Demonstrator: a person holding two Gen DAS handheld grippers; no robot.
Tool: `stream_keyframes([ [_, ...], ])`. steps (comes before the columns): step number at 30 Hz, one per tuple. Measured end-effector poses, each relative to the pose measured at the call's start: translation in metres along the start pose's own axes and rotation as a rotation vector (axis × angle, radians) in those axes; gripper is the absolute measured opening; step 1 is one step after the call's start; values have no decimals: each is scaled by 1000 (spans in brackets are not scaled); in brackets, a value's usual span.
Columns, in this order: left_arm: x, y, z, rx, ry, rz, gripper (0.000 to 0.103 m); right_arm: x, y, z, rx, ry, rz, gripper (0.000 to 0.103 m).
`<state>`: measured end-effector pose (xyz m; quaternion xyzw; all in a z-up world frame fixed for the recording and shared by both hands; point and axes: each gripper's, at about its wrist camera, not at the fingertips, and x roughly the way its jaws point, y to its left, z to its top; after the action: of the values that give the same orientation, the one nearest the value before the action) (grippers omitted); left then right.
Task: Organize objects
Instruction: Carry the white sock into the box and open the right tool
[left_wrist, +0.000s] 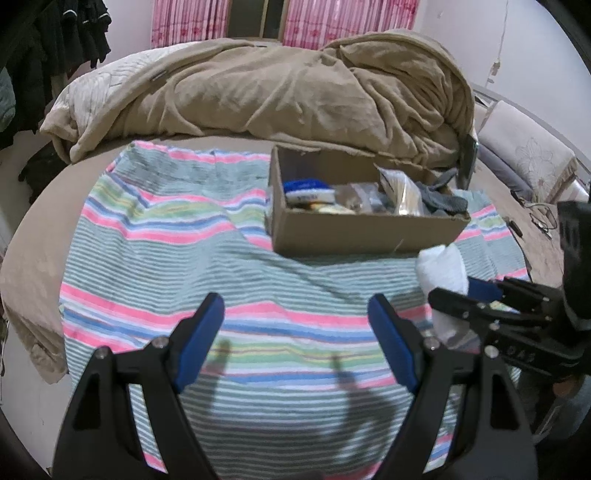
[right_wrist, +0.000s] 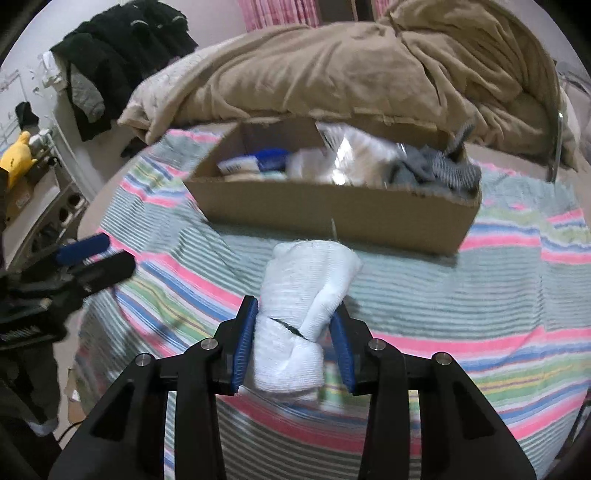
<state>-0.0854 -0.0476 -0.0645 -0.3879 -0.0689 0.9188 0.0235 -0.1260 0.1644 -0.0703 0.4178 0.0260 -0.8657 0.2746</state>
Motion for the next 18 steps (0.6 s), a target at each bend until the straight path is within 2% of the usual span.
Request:
stream_keyframes([
  [7,-2,8,18,-1,-33,-3,82,-15,10,31,-24,-64,20,41],
  [18,5,25,38,-7,-65,30,82,-4,15,72,-56,-93,26,41],
])
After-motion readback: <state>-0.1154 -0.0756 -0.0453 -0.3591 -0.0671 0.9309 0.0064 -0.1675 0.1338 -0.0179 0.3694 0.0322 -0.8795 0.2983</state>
